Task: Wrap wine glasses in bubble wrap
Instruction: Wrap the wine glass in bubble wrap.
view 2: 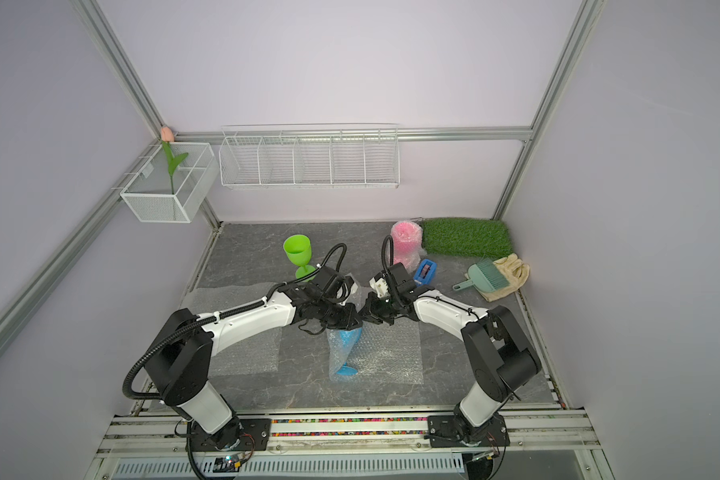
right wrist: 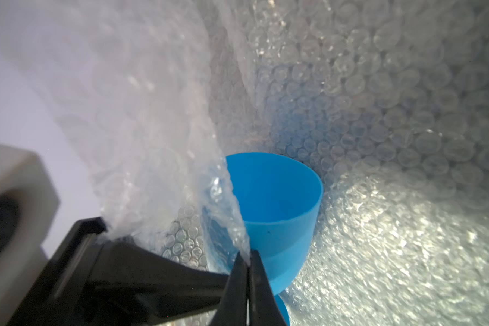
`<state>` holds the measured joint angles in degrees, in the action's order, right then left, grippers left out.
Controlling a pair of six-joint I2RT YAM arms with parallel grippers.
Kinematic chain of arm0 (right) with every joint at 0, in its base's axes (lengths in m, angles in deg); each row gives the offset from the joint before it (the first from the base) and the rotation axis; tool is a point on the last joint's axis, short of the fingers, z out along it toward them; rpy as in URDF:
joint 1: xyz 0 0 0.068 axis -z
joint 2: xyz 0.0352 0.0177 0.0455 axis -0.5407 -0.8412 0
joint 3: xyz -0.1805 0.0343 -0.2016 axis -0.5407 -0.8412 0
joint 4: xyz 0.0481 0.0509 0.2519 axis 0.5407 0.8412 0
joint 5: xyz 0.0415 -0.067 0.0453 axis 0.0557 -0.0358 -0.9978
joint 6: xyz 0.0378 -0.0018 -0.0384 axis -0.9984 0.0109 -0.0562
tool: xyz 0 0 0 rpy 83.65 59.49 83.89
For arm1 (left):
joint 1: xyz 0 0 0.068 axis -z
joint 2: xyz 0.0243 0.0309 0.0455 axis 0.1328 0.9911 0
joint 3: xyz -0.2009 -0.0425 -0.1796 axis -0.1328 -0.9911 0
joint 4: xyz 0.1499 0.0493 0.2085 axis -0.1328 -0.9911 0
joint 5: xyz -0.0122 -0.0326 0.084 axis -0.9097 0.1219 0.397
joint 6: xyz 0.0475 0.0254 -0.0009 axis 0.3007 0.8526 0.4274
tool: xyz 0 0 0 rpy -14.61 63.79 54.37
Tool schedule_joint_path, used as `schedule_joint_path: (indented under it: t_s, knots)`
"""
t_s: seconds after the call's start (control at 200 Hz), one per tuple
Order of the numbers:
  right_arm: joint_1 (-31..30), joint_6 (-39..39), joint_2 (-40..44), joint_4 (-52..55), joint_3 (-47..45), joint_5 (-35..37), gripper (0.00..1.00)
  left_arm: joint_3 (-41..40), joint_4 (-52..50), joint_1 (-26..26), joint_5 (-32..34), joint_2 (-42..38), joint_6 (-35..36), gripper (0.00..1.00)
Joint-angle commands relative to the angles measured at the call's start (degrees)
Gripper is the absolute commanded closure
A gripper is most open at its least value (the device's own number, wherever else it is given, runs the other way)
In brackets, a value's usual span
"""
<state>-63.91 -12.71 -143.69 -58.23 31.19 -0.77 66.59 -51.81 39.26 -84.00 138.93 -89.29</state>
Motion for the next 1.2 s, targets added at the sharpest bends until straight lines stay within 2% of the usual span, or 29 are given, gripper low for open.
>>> schedule_joint_path:
  t_s: [0.0,0.145,0.375,0.545,0.64,0.77,1.02,1.12,1.195]
  knots:
    - [0.5,1.2,-0.9,1.3,-0.7,0.5,0.93,3.0,-3.6,0.1,2.6,-3.9,0.7,0.68]
    - [1.0,1.9,-0.8,2.3,-0.9,1.1,0.93,4.9,-7.5,0.1,5.6,-7.8,2.0,0.58]
    - [2.0,2.6,-1.0,4.0,-1.0,1.9,0.93,4.6,-12.4,0.1,14.3,-12.4,3.2,0.58]
    - [2.8,3.3,-1.2,5.2,-0.9,2.2,0.93,2.2,-12.7,-0.1,18.1,-11.3,3.5,0.69]
    - [3.1,3.5,-1.0,5.3,-1.2,2.1,0.93,2.2,-12.3,-0.1,15.6,-8.3,4.0,0.69]
    - [3.4,3.8,-0.7,5.9,-1.2,2.0,0.93,2.5,-8.9,0.0,10.8,-4.1,3.7,0.59]
    - [3.6,3.7,0.5,6.5,-1.5,2.5,0.92,2.8,-8.0,0.2,8.2,0.1,3.1,0.45]
    - [4.1,4.0,1.3,7.6,-1.6,3.0,0.89,2.9,-9.0,0.2,8.4,1.4,3.1,0.42]
    - [4.5,4.6,2.5,9.4,-1.6,4.2,0.83,3.0,-9.5,0.2,8.6,2.1,3.2,0.41]
